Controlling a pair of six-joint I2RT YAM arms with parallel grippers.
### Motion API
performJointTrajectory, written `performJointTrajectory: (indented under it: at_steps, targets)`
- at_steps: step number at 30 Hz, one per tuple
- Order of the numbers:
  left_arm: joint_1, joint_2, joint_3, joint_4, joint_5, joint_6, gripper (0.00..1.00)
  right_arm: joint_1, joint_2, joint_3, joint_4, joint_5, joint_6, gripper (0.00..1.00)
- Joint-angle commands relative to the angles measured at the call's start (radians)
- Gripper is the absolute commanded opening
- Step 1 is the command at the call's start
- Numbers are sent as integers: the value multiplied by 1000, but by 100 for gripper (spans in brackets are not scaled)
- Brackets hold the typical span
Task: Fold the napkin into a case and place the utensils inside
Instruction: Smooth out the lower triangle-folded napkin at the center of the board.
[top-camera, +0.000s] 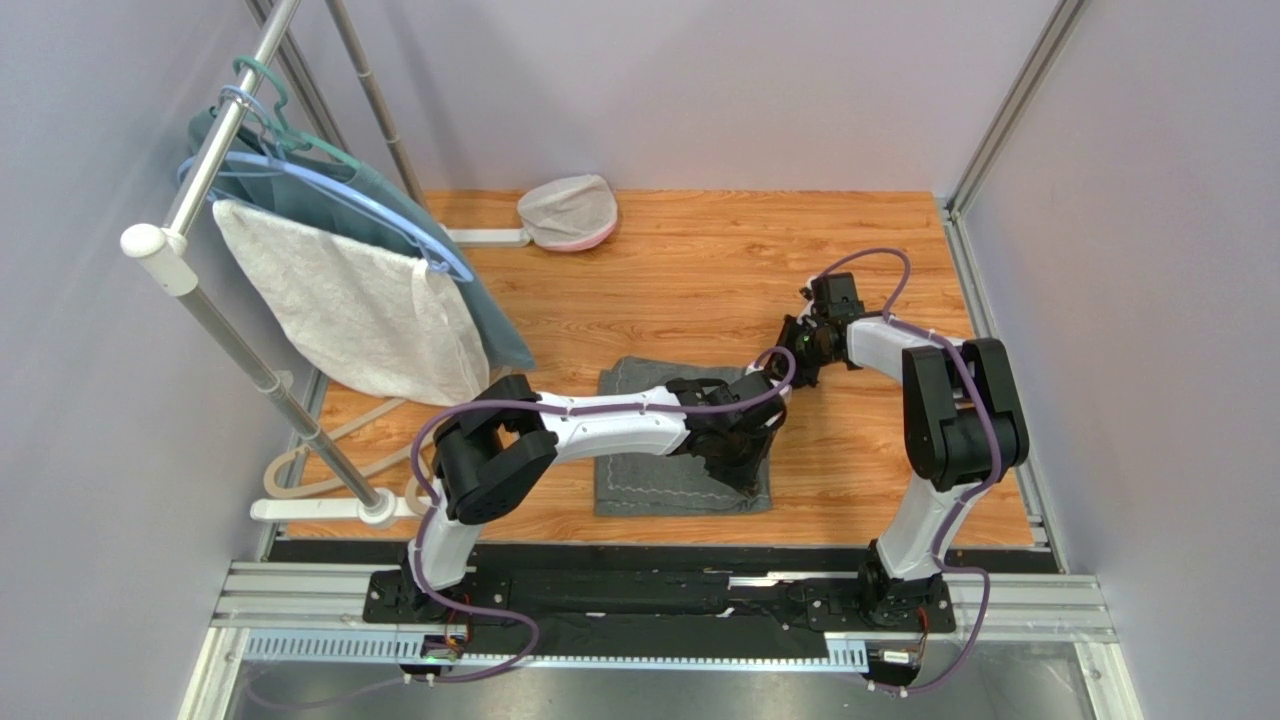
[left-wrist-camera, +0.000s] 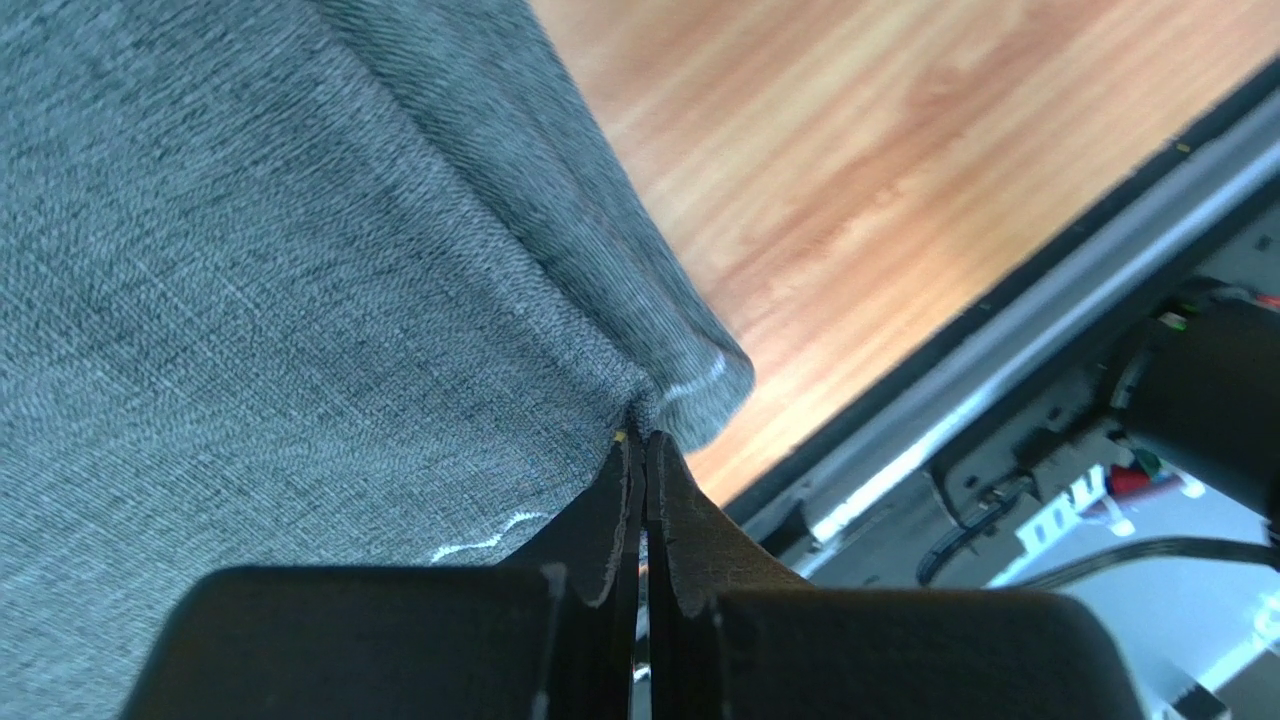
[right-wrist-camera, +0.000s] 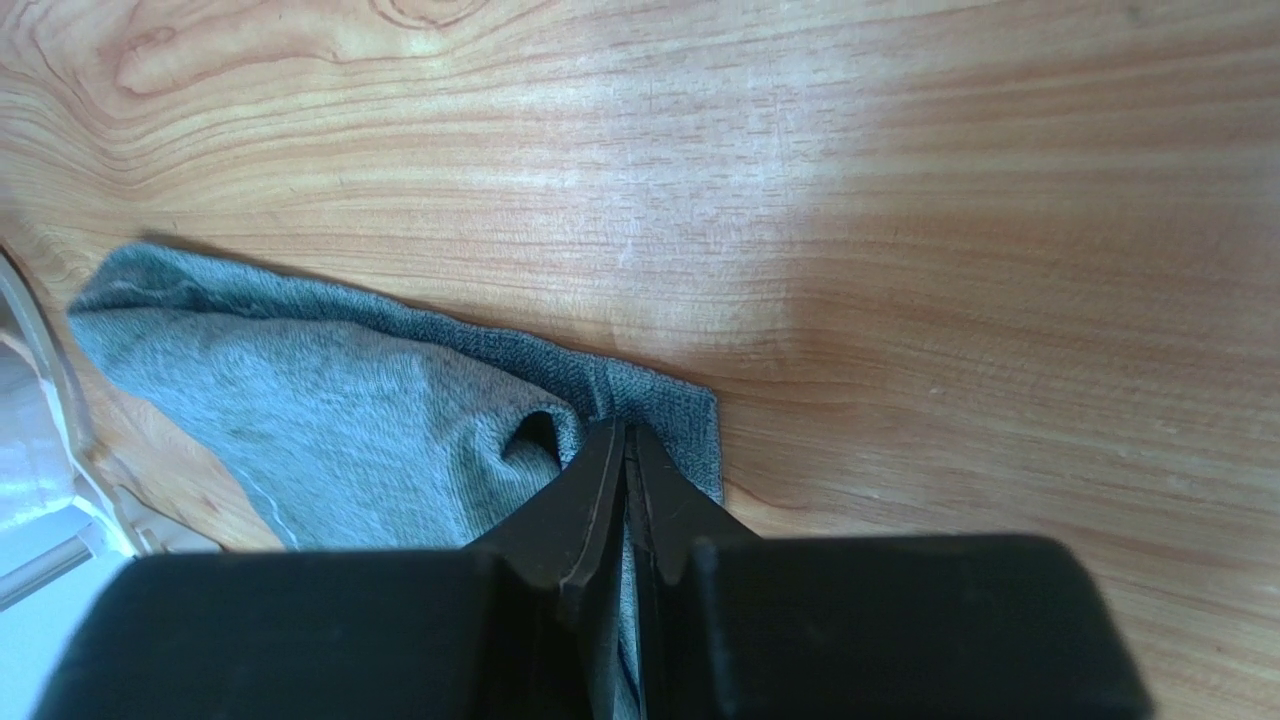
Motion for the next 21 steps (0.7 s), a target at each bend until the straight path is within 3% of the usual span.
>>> performJointTrajectory:
  at_steps: [1,11,12,14,18,19,21]
  targets:
    - [-23,-2,59,10,70,-15,0,-4,20,2,29,4,1,8]
    - [-23,-37,79,-7,19,-16,1,-4,30,5,29,-2,1,5]
    - [-23,-27,88,-4,22,-15,6,-3,30,3,29,-5,4,5]
    - [-23,22,103,-3,69,0,27,-4,23,2,29,-14,12,5]
    - [-23,-62,70,-13,0,54,41,-4,-29,26,-76,26,-2,8]
    - [-20,-94,58,-26,-82,71,50,-4,-48,28,-96,41,-3,9]
    - [23,-172,50,-39,-121,108,53,-7,-103,17,-130,64,-9,13]
